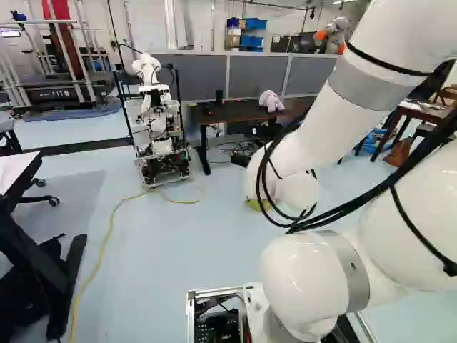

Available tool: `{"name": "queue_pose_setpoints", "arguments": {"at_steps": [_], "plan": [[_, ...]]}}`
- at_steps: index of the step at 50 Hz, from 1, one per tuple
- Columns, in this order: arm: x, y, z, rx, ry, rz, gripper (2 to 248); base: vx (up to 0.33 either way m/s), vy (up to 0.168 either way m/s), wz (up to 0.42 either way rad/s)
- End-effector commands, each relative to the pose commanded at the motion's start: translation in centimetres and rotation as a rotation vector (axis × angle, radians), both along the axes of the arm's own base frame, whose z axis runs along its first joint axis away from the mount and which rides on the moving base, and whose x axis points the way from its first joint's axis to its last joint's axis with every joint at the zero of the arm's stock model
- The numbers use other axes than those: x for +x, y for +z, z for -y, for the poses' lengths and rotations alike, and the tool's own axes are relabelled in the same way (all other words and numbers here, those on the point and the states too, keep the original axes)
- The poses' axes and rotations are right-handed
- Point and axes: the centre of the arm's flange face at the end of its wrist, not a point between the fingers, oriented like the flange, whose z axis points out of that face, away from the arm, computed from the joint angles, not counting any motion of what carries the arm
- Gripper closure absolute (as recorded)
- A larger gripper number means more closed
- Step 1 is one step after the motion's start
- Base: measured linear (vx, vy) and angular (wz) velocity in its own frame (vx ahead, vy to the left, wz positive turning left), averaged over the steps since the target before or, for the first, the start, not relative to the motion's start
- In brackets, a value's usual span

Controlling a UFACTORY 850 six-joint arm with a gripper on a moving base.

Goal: Pick up the bag on the ground and place it on the table

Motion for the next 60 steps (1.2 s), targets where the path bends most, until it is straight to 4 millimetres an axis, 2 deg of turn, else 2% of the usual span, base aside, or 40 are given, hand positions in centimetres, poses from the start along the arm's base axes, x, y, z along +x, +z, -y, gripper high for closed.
{"name": "queue_pose_setpoints", "arguments": {"at_steps": [60], "plan": [[0.0, 0.0, 0.0, 0.0, 0.0, 0.0, 3, 0.012, 0.005, -0.008]]}}
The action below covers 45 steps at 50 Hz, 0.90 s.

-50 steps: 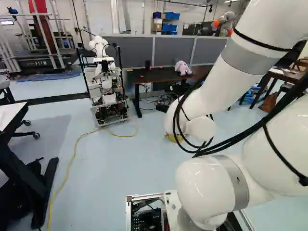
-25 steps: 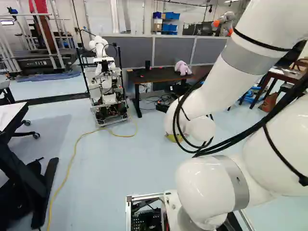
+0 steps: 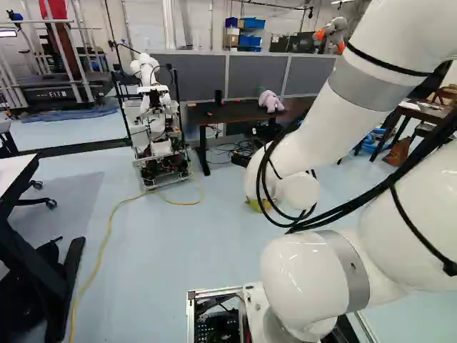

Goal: Pick up the bag on the ground and place it on the table

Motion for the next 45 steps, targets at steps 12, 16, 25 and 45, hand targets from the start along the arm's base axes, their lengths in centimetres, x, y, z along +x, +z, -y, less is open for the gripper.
{"name": "queue_pose_setpoints", "arguments": {"at_steps": [12, 16, 25, 45], "plan": [[0.0, 0.0, 0.0, 0.0, 0.0, 0.0, 3, 0.0, 0.0, 0.0], [0.0, 0.0, 0.0, 0.0, 0.0, 0.0, 3, 0.0, 0.0, 0.0], [0.0, 0.0, 0.0, 0.0, 0.0, 0.0, 3, 0.023, 0.0, 0.0], [0.0, 0.0, 0.0, 0.0, 0.0, 0.0, 3, 0.072, -0.03, -0.037]]}}
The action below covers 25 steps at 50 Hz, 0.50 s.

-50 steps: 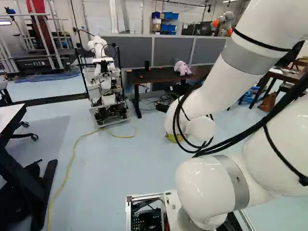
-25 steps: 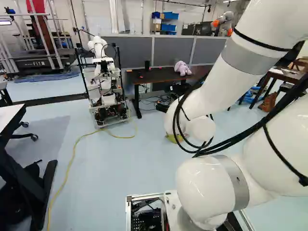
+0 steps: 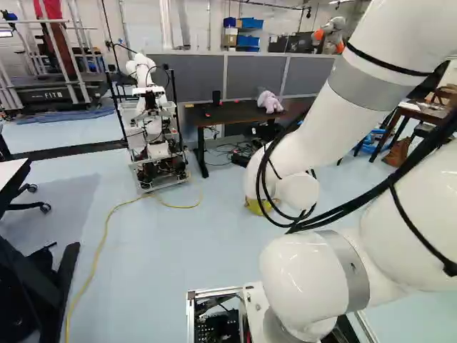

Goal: Pick up the bag on the ground and place it on the table

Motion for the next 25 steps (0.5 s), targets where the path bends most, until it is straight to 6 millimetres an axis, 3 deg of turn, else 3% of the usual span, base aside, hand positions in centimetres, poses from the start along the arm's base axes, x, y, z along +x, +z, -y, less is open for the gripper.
{"name": "queue_pose_setpoints", "arguments": {"at_steps": [25], "plan": [[0.0, 0.0, 0.0, 0.0, 0.0, 0.0, 3, 0.072, -0.07, -0.159]]}}
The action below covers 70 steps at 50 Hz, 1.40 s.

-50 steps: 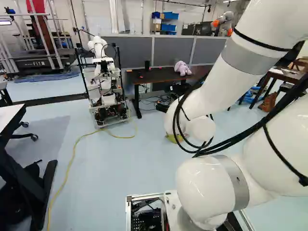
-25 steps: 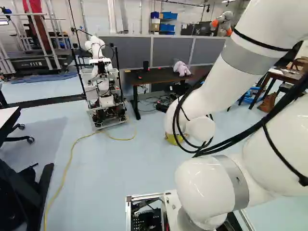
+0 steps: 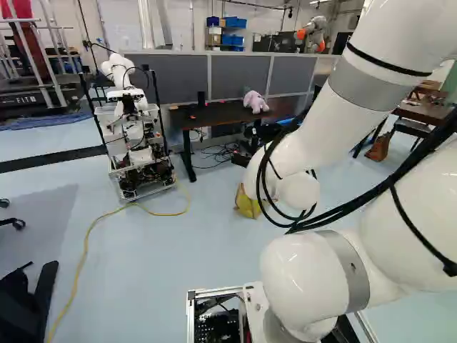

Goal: Pick up the bag on the ground and place it on the table

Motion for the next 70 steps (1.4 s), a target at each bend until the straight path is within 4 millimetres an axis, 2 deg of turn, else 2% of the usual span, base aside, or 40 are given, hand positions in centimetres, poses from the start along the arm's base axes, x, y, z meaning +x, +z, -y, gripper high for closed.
{"name": "queue_pose_setpoints", "arguments": {"at_steps": [23, 70], "plan": [[0.0, 0.0, 0.0, 0.0, 0.0, 0.0, 3, 0.088, -0.081, -0.162], [0.0, 0.0, 0.0, 0.0, 0.0, 0.0, 3, 0.103, -0.064, -0.007]]}}
